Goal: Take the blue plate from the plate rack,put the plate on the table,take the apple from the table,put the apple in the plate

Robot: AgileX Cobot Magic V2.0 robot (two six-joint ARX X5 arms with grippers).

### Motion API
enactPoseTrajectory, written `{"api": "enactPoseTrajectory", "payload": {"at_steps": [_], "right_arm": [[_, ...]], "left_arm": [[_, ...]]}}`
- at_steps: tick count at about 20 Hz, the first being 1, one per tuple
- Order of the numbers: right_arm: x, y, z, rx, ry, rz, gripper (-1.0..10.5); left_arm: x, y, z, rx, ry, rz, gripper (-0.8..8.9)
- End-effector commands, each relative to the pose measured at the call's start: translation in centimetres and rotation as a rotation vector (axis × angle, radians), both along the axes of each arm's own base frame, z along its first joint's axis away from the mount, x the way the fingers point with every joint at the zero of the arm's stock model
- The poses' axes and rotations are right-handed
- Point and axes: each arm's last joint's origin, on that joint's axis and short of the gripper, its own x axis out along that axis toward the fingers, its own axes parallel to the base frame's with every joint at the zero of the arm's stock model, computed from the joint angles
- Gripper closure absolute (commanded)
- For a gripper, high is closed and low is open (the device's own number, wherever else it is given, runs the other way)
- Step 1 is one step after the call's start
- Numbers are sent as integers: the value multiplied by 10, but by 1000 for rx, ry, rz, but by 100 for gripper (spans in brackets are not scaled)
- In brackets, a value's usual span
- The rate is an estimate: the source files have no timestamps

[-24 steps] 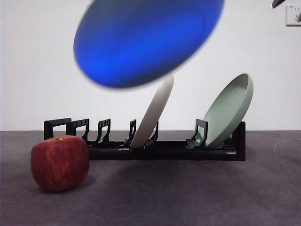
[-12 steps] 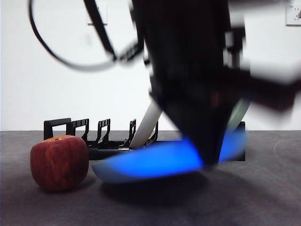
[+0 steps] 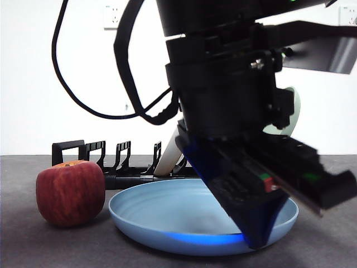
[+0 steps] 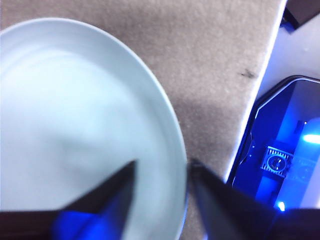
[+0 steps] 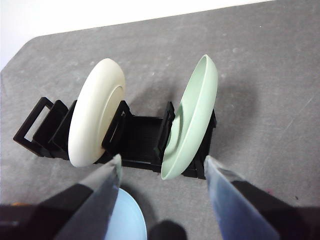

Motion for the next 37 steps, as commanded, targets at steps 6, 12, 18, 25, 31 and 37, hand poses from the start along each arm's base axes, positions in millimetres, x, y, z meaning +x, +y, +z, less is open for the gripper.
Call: {"api": "enactPoseTrajectory", "payload": {"at_steps": [6,12,18,25,31,37], "right_arm": [[-2,3,1,37,9,83,661],[-3,23,-1,58,25,229,653],[7,81,-16,41,76,489,566],[27,175,-30,-118,104,691,373],[41,256,-50,-255,102,818,373],[41,317,-102,-420,141,876,375]], "left_arm": [[0,4,63,-143,-40,47,279],[3,42,184,-418,-241,151,280],[36,150,264,-546,-419,475,283],[55,274,275,-525,-401,864,283],[18,319,287,-561,-484,1035,283],[-4,322,286,-547,-465,1044,284]]}}
